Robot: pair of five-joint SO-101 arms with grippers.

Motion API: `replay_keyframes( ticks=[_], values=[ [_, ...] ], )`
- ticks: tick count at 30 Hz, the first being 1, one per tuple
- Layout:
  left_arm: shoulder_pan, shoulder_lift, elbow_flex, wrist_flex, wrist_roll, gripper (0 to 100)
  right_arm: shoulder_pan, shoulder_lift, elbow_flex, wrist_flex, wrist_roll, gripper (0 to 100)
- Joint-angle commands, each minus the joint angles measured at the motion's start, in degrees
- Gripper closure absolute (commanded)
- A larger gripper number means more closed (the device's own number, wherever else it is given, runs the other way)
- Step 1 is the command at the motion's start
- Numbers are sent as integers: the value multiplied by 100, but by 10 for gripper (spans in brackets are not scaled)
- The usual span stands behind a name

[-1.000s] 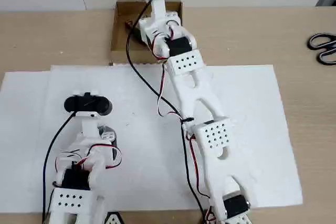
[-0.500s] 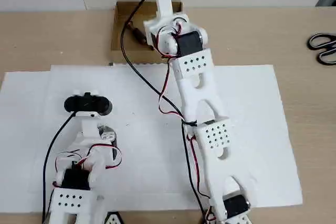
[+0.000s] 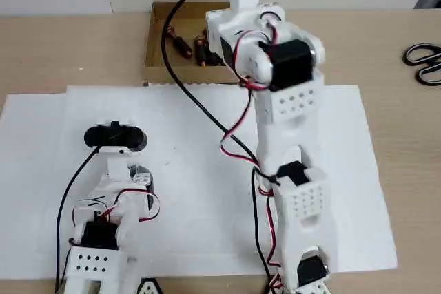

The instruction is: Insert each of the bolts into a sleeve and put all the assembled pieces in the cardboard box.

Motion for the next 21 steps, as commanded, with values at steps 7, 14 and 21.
replay_keyframes(
  ticks=[7, 14, 21],
  values=[
    [-35, -70, -13, -79, -18, 994, 251, -2176, 1319, 66, -79, 996],
    [-35, -70, -13, -79, -18, 994, 593, -4066, 3684, 31, -105, 996],
    [-35, -70, -13, -79, -18, 994, 1226, -5473, 5758, -48, -580, 996]
  ],
)
